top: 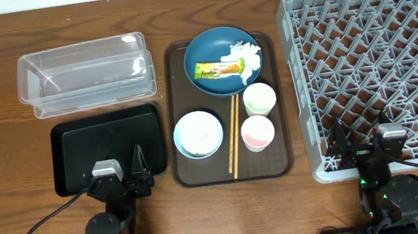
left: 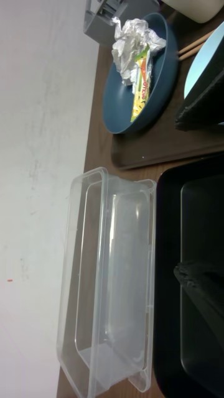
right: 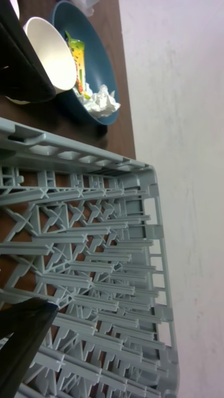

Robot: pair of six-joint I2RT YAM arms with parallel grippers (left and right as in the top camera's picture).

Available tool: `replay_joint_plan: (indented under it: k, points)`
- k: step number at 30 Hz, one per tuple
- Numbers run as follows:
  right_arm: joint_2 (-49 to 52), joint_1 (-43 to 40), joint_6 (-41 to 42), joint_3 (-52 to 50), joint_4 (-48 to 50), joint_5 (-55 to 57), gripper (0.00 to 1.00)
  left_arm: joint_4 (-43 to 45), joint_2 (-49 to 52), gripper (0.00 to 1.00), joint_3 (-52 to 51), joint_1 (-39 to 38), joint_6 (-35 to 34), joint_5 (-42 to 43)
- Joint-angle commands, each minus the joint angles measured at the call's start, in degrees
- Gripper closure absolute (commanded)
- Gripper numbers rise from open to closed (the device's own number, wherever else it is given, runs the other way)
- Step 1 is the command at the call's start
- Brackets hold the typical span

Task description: Sort waste into correct bins and load items into the dishwasher rack

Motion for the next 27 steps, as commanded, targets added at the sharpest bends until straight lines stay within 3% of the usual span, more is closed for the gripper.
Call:
replay_joint_plan:
  k: [1, 16, 19, 27]
  points:
    - [-0.24, -0.52, -0.02, -0.09, -0.11, 0.61, 0.01, -2.38, -0.07, 0.30, -0.85, 0.28, 0.76, -0.52]
    - [-0.24, -0.52, 0.02, -0.09, -0.09, 0.57, 0.01, -2.45, -0.07, 0.30, -0.85, 0.28, 0.72, -0.48]
    - [-0.24, -0.52, 0.48, -0.09, -0.11, 0.28, 0.01, -2.45, -0.07, 0.30, -0.85, 0.28, -2.14, -0.26]
    - [0.07, -0.52, 0.85, 1.33, -0.39, -1.92, 0.01, -2.78, 3.26, 0.30, 1.75, 0.28, -4.52, 5.62]
